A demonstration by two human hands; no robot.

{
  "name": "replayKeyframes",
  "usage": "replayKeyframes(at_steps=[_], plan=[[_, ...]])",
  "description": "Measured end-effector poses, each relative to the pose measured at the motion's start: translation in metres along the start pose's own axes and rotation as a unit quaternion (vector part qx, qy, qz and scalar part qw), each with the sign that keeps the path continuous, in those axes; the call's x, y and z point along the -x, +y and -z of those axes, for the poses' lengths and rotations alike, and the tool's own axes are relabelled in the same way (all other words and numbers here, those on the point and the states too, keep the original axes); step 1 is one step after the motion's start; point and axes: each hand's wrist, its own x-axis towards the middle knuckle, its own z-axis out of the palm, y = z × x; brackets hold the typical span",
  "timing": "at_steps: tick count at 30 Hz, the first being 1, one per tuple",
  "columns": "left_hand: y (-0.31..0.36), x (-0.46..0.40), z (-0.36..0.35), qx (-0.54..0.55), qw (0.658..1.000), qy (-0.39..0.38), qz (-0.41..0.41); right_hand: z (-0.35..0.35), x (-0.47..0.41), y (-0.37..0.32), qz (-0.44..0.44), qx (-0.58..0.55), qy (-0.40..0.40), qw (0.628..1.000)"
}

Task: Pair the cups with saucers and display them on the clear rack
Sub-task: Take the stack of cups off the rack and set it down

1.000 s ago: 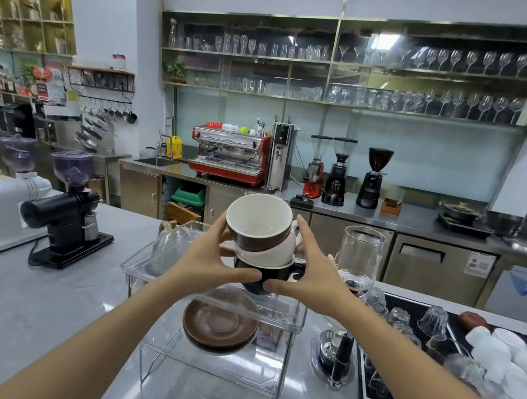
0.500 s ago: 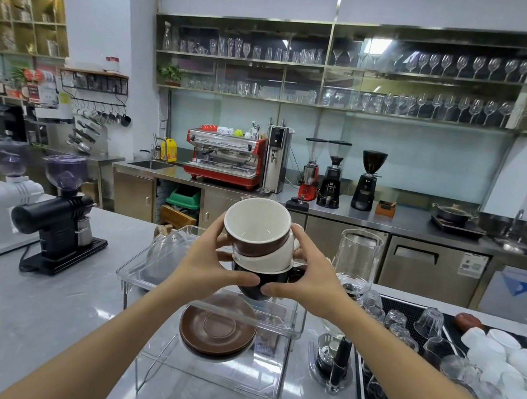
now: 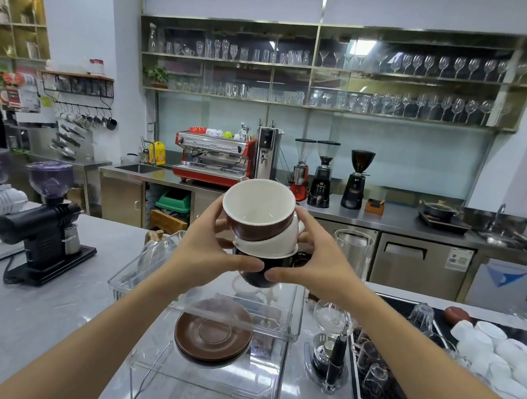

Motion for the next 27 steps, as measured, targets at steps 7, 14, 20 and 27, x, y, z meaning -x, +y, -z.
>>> replayKeyframes(at_steps=[7,14,20,27], plan=[[0.033,-0.012,-0.024,0.066,0.997,-0.034,-0.003,0.045,0.015,-0.014,-0.011,0.023,0.026,0.999],[0.053,-0.013,-0.084,0.117,0.990,-0.080,0.001,0.092,0.051,0.003,-0.033,0.054,0.051,0.997],[0.056,0.003,-0.140,0.121,0.989,-0.086,0.018,0.119,0.091,0.037,-0.057,0.047,0.058,0.996],[0.026,0.040,-0.193,0.102,0.990,-0.080,0.058,0.115,0.142,0.082,-0.064,0.024,0.051,0.996]])
